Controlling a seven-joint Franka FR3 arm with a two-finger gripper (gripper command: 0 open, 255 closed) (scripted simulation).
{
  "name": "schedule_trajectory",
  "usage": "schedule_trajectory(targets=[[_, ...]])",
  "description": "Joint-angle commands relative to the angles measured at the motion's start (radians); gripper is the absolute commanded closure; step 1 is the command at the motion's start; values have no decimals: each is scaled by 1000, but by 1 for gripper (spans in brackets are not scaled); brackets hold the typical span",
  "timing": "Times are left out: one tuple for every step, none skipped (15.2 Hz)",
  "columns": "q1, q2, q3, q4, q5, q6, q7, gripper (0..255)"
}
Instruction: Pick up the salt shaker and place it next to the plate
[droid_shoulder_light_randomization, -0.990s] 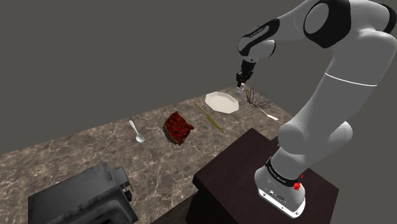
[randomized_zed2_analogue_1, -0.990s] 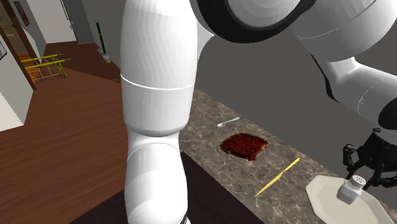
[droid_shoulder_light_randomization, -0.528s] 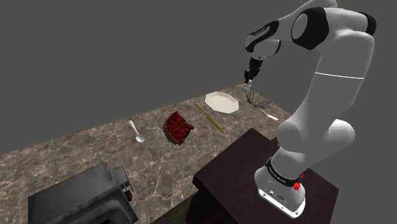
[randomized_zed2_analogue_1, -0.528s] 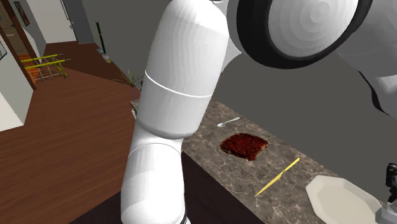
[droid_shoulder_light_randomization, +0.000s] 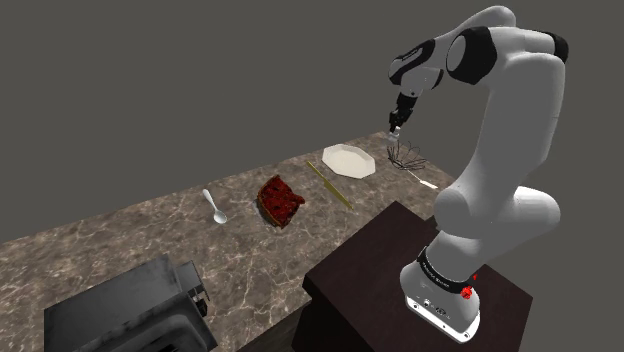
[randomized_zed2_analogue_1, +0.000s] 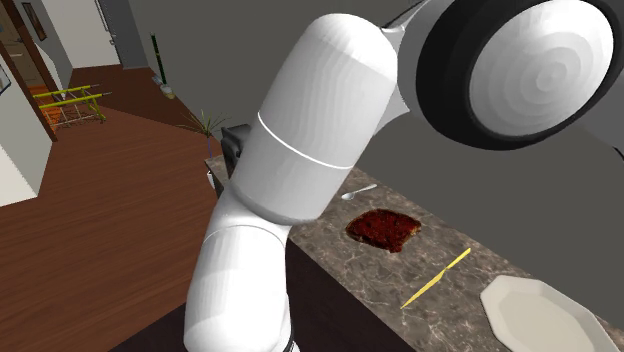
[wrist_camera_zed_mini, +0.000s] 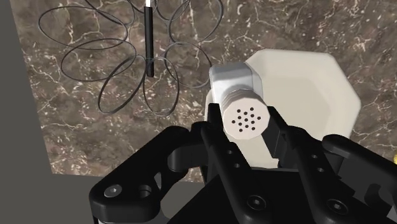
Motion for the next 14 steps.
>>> schedule_trajectory(targets=[[-1, 14, 2, -5, 4, 19, -2, 255], [-2, 21, 3, -8, 5, 30, -3, 255], [-2, 29, 4, -11, 7, 40, -4, 255], [-3, 36, 5, -14, 9, 50, -5, 255], [-4, 43, 6, -17, 11, 60, -6, 255], [-4, 51, 7, -20, 13, 70, -7, 255], [-5, 59, 9, -22, 14, 80, -8, 255], [-6, 66, 10, -24, 16, 90, -9, 255], [-7, 74, 11, -26, 18, 100, -10, 255], [-8, 83, 12, -27, 20, 109, -12, 255], [-8, 91, 14, -29, 22, 119, -13, 255], [-9, 99, 15, -30, 24, 128, -14, 255], [-10, 108, 16, -31, 26, 138, -15, 255], [-11, 116, 18, -32, 28, 147, -16, 255]])
